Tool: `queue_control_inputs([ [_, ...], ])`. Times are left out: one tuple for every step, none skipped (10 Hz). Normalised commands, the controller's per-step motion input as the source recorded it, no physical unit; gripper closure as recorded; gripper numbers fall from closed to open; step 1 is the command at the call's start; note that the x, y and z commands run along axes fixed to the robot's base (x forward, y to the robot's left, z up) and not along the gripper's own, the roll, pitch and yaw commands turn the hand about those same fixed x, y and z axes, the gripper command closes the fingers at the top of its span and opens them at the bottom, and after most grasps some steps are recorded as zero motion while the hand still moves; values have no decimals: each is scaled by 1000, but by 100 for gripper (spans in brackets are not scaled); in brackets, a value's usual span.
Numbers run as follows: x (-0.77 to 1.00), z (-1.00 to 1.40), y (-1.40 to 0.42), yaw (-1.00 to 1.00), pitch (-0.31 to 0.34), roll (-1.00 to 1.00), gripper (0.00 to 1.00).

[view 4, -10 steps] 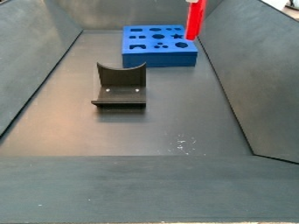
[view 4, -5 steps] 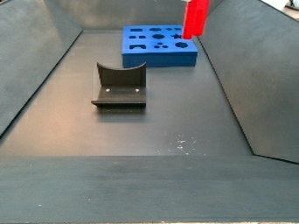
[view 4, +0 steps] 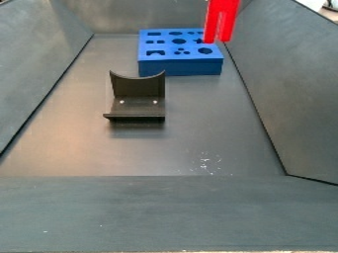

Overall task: Pick up the square-circle object. Move up. Rotate the square-circle object. Move to above the board. Insert the square-circle object.
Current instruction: Rotate the square-circle object.

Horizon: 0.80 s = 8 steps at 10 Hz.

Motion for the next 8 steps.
queue_control_inputs([
  [9, 8, 6, -1000, 83, -8, 100],
  [10, 9, 6, -1000, 101, -10, 100],
  [12, 10, 7, -788, 103, -10, 100],
  [14, 11, 7, -547, 101, -10, 100],
  [16, 12, 7, -316, 99, -10, 100],
  [16, 13, 7, -240, 98, -10, 100],
  [0, -1000, 0, -129, 97, -10, 100],
  [3, -1000, 0, -105, 89, -9, 100],
])
